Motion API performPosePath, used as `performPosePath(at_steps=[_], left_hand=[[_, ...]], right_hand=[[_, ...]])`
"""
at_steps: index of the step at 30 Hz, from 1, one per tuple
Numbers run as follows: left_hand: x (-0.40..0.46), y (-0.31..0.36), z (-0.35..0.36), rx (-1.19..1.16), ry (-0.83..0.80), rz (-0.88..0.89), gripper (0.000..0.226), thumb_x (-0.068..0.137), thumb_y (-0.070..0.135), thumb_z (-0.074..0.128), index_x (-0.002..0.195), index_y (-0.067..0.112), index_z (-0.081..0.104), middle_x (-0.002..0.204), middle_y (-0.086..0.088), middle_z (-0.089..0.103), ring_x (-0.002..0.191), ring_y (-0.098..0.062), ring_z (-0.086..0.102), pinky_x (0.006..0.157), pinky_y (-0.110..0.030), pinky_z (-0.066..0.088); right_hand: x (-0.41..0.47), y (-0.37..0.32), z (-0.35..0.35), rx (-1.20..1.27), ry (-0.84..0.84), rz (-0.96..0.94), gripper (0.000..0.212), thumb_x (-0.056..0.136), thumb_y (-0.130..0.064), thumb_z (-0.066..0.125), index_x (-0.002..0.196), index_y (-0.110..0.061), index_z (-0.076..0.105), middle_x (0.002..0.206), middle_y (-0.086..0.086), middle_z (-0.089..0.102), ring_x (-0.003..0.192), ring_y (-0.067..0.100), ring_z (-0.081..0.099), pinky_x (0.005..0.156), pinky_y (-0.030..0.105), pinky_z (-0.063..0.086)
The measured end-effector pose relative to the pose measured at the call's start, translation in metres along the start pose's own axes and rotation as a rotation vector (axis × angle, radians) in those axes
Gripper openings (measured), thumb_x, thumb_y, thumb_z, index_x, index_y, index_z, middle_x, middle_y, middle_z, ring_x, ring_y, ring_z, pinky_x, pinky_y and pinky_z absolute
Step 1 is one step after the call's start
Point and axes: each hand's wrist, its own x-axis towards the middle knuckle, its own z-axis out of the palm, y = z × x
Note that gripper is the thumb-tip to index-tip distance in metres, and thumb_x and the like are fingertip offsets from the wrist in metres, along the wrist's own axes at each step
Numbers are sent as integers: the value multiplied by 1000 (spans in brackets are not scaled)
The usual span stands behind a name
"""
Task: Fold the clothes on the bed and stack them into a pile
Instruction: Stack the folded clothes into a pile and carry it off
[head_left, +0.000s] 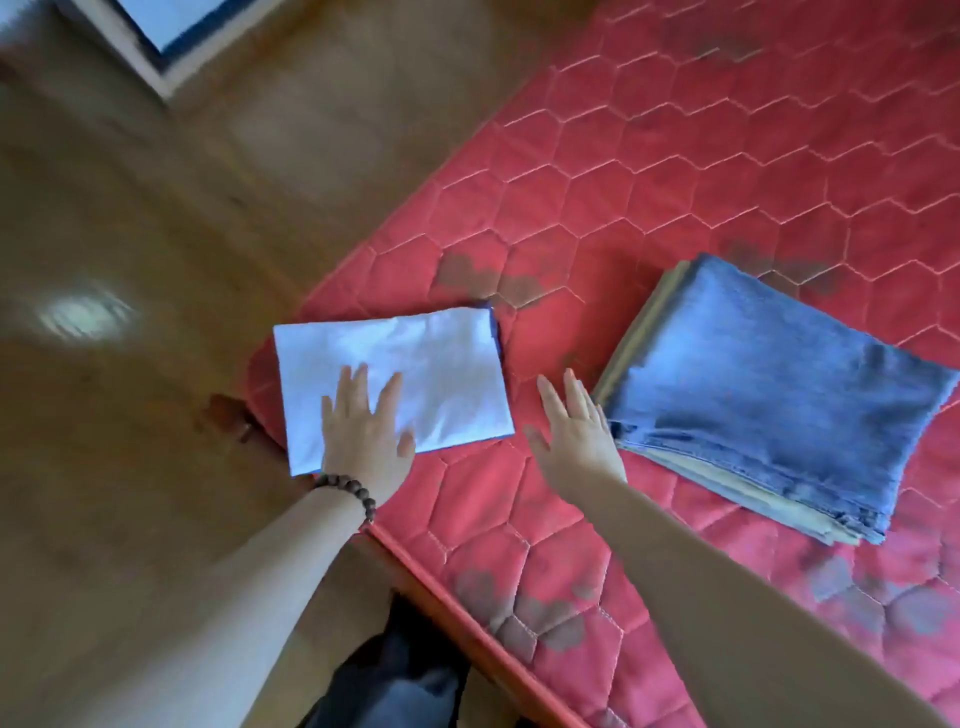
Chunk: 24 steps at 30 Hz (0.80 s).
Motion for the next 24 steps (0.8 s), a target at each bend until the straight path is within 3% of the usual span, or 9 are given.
performPosePath(at_steps=[4, 8, 12, 14, 16, 18, 20, 24], left_hand=[[0, -73, 0, -155, 110, -241, 79, 86, 40, 66, 152, 29, 24, 158, -26, 4, 148, -38, 3, 118, -54, 14], [23, -111, 12, -599, 106, -455, 90, 83, 44, 70, 152, 43, 11, 158, -17, 14, 145, -31, 23, 116, -38, 25], [46, -122, 26, -681, 63, -344, 92, 82, 41, 70, 151, 47, 8, 135, -8, 46, 119, -20, 52, 97, -29, 43], [51, -125, 26, -714, 50, -380, 92, 81, 43, 70, 145, 59, 5, 120, -4, 43, 92, -2, 53, 78, -16, 40], [52, -127, 24, -667, -12, -380, 92, 83, 47, 66, 140, 65, -3, 109, -2, 43, 80, -4, 50, 77, -22, 40], [52, -126, 21, -544, -83, -314, 90, 86, 52, 60, 139, 65, -10, 95, -3, 49, 78, -20, 55, 80, -34, 45], [53, -126, 19, -500, -125, -250, 87, 88, 49, 60, 141, 64, -8, 94, -6, 48, 81, -30, 58, 78, -36, 48], [54, -123, 15, -579, -95, -210, 81, 88, 39, 66, 148, 54, 13, 123, -11, 42, 101, -32, 57, 86, -30, 45]], right_hand=[[27, -49, 35, 16, -16, -73, 73, 97, -44, 47, 153, -38, 1, 162, 12, -7, 149, 27, 2, 121, 41, 9], [61, -72, 56, 96, 77, 43, 82, 92, -49, 53, 150, -46, -4, 161, 16, -8, 148, 32, 7, 118, 45, 19], [93, -83, 70, 60, 62, 243, 84, 86, -57, 54, 146, -54, -4, 154, 8, 20, 138, 31, 26, 107, 48, 28], [100, -82, 71, 32, 87, 251, 85, 83, -59, 57, 144, -56, -1, 134, 6, 33, 123, 30, 34, 98, 44, 33], [103, -76, 68, 148, 68, 247, 85, 81, -57, 61, 142, -61, 2, 114, 2, 33, 106, 25, 40, 85, 35, 37], [105, -73, 62, 259, 7, 271, 85, 80, -57, 64, 139, -66, 4, 106, -1, 32, 86, 17, 49, 71, 29, 37], [105, -69, 56, 283, -62, 273, 84, 81, -57, 64, 139, -67, 4, 104, -1, 38, 76, 12, 49, 66, 29, 37], [106, -63, 49, 337, -68, 199, 70, 87, -43, 64, 145, -53, 25, 107, -1, 54, 91, 20, 50, 79, 28, 39]])
